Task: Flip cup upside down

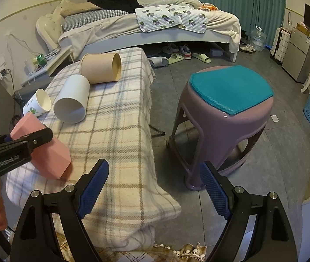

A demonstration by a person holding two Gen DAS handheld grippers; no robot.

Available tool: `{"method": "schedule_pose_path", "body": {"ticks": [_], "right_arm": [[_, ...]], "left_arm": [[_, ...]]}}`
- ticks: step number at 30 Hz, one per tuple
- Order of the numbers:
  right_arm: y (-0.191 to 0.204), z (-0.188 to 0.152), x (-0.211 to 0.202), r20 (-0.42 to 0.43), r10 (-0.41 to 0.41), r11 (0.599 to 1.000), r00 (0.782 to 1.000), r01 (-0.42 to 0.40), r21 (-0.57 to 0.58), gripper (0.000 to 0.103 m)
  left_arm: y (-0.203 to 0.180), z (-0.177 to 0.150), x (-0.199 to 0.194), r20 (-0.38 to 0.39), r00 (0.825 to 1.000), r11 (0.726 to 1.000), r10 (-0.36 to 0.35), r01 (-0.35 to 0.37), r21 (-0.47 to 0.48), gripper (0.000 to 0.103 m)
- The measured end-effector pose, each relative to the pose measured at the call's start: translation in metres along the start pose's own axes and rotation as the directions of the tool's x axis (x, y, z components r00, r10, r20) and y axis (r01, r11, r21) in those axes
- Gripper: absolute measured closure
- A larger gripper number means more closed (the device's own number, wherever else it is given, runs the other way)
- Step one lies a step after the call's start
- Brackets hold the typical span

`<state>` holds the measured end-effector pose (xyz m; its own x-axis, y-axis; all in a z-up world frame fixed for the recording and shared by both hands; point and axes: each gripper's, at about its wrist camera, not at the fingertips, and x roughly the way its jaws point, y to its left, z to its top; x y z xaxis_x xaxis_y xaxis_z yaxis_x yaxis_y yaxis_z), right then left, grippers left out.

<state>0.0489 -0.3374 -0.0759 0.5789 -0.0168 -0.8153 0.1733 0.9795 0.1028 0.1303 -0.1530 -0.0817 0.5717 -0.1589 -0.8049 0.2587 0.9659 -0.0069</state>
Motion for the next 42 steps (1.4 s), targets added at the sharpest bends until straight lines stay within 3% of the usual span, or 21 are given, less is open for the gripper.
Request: {"method": "schedule_pose_path", "body": {"ticks": [9,12,16,21,26,34,37,40,42], "right_arm": [[-0.002,-0.001,0.004,-0.007,0.0,1.0,1.0,0.0,0.003,0.017],[-0.003,0.0,0.002,-0.004,0.0,1.0,1.0,0.0,0.008,0.017],[-0.003,0.002,-0.007,0.013,-0.002,1.0,1.0,0.001,0.011,0.017],[-0.002,0.006,-0.029,0.05,0.001,1.0,0.999,-0.002,0.014,0.017],[0.004,0.011,-0.068,0.127,0.0,1.0,0.992,-0.001,0.006,0.017],[0.037,0.01,-0.144,0.266,0.04,0.998,0.963,-0.028,-0.049,0.017],[0.059,0.004,-0.171,0.322,0.067,0.994,0.944,-0.035,-0.104,0.017],[0.082,-0.005,-0.187,0.365,0.102,0.987,0.925,-0.048,-0.154,0.017],[0.093,-0.015,-0.19,0.393,0.116,0.983,0.912,-0.049,-0.175,0.011]], "left_arm": [[-0.005,-0.016,0.01,-0.012,1.0,1.0,0.011,-0.011,0.024,0.041],[-0.005,-0.019,0.01,-0.026,1.0,1.0,0.006,-0.005,0.023,0.027],[-0.005,-0.018,0.001,-0.024,1.0,1.0,-0.005,0.005,0.009,0.027],[-0.005,-0.012,-0.027,0.023,0.999,1.0,-0.026,0.026,-0.007,0.025],[0.0,-0.004,-0.074,0.119,0.992,0.999,-0.031,0.032,-0.008,0.025],[0.03,-0.014,-0.173,0.296,0.955,0.999,-0.021,0.033,-0.036,0.025],[0.048,-0.027,-0.203,0.342,0.939,0.998,0.025,-0.007,-0.055,0.019],[0.071,-0.047,-0.226,0.407,0.909,0.993,0.091,-0.055,-0.1,0.01],[0.082,-0.061,-0.23,0.423,0.896,0.989,0.132,-0.087,-0.123,0.007]]}}
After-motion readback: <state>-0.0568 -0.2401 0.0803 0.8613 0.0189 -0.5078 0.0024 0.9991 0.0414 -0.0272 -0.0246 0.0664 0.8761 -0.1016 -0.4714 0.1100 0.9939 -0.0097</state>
